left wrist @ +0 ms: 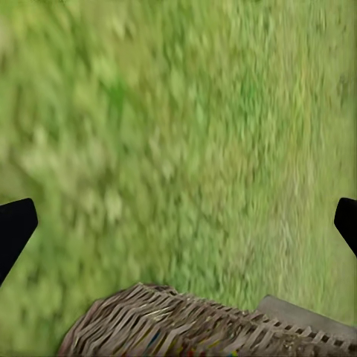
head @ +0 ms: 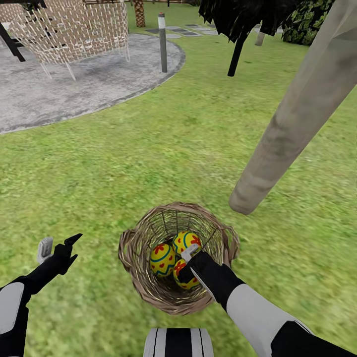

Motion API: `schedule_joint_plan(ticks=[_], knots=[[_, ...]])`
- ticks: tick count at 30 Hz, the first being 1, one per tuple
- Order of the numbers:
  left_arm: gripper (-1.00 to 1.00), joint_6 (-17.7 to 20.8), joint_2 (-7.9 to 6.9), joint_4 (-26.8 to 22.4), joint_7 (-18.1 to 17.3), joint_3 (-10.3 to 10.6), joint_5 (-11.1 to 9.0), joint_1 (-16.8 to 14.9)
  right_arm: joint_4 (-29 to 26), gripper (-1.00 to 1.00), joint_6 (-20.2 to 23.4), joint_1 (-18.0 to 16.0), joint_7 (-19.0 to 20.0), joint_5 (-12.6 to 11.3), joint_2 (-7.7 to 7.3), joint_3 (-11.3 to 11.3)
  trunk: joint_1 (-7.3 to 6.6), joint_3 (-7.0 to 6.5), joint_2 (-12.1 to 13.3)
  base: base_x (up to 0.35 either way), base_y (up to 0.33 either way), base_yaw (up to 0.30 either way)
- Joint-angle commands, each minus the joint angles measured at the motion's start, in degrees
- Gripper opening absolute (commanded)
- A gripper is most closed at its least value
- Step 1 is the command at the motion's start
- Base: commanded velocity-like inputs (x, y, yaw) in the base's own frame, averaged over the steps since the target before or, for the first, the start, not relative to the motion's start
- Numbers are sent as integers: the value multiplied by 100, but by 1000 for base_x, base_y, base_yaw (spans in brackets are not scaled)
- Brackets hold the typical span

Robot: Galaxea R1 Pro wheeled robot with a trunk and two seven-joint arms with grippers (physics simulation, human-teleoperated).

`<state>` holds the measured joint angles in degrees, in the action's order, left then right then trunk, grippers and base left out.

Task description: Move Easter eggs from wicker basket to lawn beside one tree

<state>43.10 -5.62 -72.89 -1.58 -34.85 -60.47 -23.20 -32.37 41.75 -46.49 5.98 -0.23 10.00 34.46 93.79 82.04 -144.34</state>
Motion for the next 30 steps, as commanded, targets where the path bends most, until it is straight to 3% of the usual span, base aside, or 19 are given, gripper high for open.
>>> schedule_joint_plan(ticks=[1, 6, 18, 30], knots=[[100, -1, 0, 1, 0, 2, 0, 0, -1, -100, 0, 0, 0, 6, 0, 0, 0, 0, 0, 0, 0, 0], [100, 3, 0, 3, 0, 4, 0, 0, -3, -100, 0, 0, 0, 6, 0, 0, -8, -66, 4, 0, 0, 0], [100, 4, 0, 11, 0, 12, -7, 0, -6, -100, 37, 0, 62, -3, 0, 0, -8, -66, 4, 0, 0, 0], [100, -1, 9, 11, 0, 20, -9, 0, -6, -100, 44, 0, 73, -3, 0, 0, -23, -199, 12, 0, 0, 0]])
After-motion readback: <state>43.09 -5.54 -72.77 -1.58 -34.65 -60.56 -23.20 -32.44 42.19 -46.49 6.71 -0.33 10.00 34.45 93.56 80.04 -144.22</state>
